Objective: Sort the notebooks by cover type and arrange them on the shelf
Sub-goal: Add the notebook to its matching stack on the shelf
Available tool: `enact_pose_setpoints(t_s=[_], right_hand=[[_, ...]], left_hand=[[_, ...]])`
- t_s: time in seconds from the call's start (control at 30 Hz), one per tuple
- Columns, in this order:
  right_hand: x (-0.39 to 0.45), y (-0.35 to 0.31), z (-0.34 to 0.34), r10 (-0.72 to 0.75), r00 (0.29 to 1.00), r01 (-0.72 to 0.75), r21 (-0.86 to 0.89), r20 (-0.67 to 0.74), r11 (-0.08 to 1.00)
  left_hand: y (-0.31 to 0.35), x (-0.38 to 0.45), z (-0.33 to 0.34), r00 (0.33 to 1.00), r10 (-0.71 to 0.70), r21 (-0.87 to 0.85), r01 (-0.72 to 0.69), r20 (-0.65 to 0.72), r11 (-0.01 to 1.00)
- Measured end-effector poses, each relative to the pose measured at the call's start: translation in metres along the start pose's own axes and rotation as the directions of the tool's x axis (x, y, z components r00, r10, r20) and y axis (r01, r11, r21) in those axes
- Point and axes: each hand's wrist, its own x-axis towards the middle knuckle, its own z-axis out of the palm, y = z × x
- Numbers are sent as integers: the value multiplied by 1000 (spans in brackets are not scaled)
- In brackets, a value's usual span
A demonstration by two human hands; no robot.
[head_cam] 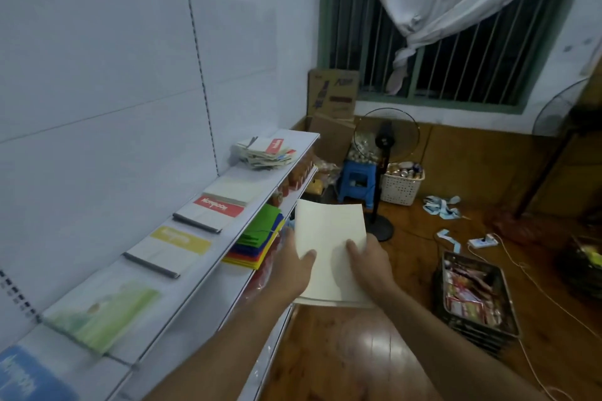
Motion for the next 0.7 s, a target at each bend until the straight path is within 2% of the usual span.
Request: enact_pose_setpoints(t_s=[0.33, 0.7], right_hand=[[130, 14, 11, 63, 998, -63, 4, -2, 998], [327, -41, 50, 50, 999, -50, -6, -16, 999]], left_hand=[[20, 126, 45, 1000, -22, -46, 22, 0, 999], [46, 332, 40, 1000, -10, -52, 10, 10, 999]])
